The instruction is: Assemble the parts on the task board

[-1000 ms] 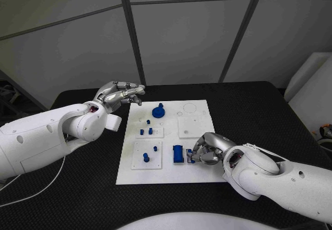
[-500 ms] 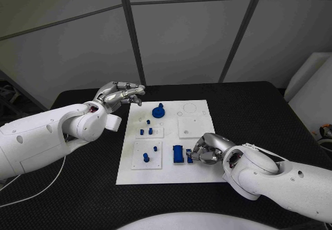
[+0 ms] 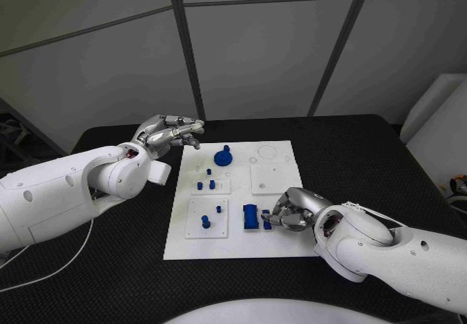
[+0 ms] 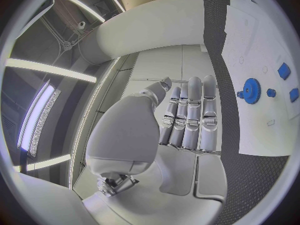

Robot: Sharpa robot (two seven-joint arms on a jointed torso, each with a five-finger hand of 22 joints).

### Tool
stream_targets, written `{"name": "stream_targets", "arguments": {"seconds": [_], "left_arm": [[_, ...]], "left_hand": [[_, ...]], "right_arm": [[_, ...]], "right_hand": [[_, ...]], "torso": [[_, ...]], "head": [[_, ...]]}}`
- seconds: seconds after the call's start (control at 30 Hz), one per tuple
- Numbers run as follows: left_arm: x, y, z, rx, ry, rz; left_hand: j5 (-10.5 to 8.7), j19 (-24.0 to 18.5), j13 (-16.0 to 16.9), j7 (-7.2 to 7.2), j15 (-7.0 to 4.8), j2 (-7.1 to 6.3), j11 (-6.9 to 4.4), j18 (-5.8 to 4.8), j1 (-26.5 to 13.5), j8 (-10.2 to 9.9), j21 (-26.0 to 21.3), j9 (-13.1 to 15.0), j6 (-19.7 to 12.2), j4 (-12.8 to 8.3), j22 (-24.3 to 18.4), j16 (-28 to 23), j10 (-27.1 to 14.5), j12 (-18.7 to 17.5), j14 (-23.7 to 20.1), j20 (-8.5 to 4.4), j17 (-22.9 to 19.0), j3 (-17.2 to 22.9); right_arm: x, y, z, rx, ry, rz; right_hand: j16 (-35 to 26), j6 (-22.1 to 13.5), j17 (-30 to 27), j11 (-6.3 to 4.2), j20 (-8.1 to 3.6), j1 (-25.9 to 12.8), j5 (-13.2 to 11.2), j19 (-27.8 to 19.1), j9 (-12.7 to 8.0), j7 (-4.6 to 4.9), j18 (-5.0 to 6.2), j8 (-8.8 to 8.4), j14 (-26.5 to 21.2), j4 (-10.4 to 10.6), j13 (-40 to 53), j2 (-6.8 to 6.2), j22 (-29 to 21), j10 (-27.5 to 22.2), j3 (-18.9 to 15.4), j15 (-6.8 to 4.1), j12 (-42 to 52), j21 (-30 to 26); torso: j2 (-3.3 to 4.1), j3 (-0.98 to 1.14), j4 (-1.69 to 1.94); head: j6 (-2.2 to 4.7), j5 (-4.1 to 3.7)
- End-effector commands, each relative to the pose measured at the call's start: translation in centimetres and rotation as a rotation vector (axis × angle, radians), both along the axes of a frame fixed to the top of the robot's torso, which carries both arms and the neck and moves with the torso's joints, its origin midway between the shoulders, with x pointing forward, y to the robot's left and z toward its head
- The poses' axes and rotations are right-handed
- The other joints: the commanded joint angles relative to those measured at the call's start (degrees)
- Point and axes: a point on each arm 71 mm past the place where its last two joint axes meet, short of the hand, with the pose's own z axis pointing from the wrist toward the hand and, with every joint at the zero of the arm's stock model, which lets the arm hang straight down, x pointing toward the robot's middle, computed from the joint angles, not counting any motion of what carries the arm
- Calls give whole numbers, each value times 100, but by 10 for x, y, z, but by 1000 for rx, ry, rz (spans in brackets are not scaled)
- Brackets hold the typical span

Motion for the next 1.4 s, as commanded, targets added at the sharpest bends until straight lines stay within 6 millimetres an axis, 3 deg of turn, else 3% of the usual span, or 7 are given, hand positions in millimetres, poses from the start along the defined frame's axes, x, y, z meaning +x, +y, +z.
{"name": "stream_targets", "arguments": {"seconds": [0.03, 0.2, 0.3, 0.43, 1.03, 1.4], "left_arm": [[0, -1, 1, -6, -1, -12], [0, -1, 1, -6, -1, -12], [0, -1, 1, -6, -2, -12], [0, -1, 1, -6, -2, -13], [0, -1, 1, -6, -2, -12], [0, -2, 1, -7, -1, -14]], "left_hand": [[12, 20, -10, -13, 0, 33, 2, -13, -14, -22, -36, -2, -32, -1, -9, -15, -27, 12, -29, 4, -8, -43], [12, 22, -10, -11, 2, 36, 4, -14, -18, -23, -41, -3, -35, 4, -14, -15, -33, 13, -31, 6, -10, -48], [12, 22, -11, -11, 2, 36, 4, -14, -19, -23, -42, -3, -36, 5, -15, -15, -35, 13, -31, 6, -10, -49], [12, 22, -11, -11, 2, 36, 4, -14, -19, -23, -42, -3, -36, 5, -15, -15, -35, 13, -31, 6, -10, -49], [12, 22, -11, -11, 2, 36, 4, -14, -19, -23, -42, -3, -36, 5, -15, -15, -35, 13, -31, 6, -10, -49], [12, 22, -11, -11, 2, 36, 4, -14, -19, -23, -42, -3, -36, 5, -15, -15, -35, 13, -31, 6, -10, -49]], "right_arm": [[-1, 0, 2, 7, -6, 16], [-1, -4, 2, 5, -16, 22], [0, -5, 2, 0, -19, 33], [0, -4, 1, -9, -23, 44], [4, -3, -1, -32, -31, 43], [9, -3, -1, -7, -62, 33]], "right_hand": [[11, -33, 1322, -10, -17, 233, -167, 30, 16, -5, -36, 31, 565, -77, 334, -8, 58, 27, -9, -49, 37, -1], [13, -68, 1327, -17, -29, 764, -894, 22, 45, -8, -35, 62, 565, -334, 322, -22, 52, 5, 6, -57, 1, -14], [19, -81, 1338, -17, -30, 1111, -1583, 16, 58, -8, -33, 81, 568, -519, 329, -6, 49, 0, 38, -57, -2, -24], [25, -76, 1348, -16, -26, 1330, -1904, 13, 59, -8, -33, 94, 570, -650, 349, -14, 48, 7, 42, -52, 16, -29], [35, -43, 1365, -17, -23, 1344, -1947, 21, 65, -12, -36, 118, 574, -654, 401, 5, 61, 41, 17, -51, 86, -21], [59, 20, 1405, -45, -33, 1336, -1985, 53, 78, -50, -45, 165, 583, -616, 509, 111, 105, 125, 6, -70, 238, 12]], "torso": [[-5, 1, -1], [-8, 0, 0], [-11, 0, 0], [-2, 1, 5], [3, 5, 3], [0, 3, -3]], "head": [[8, -2], [9, -7], [19, -7], [26, -14], [11, -13], [17, -20]]}}
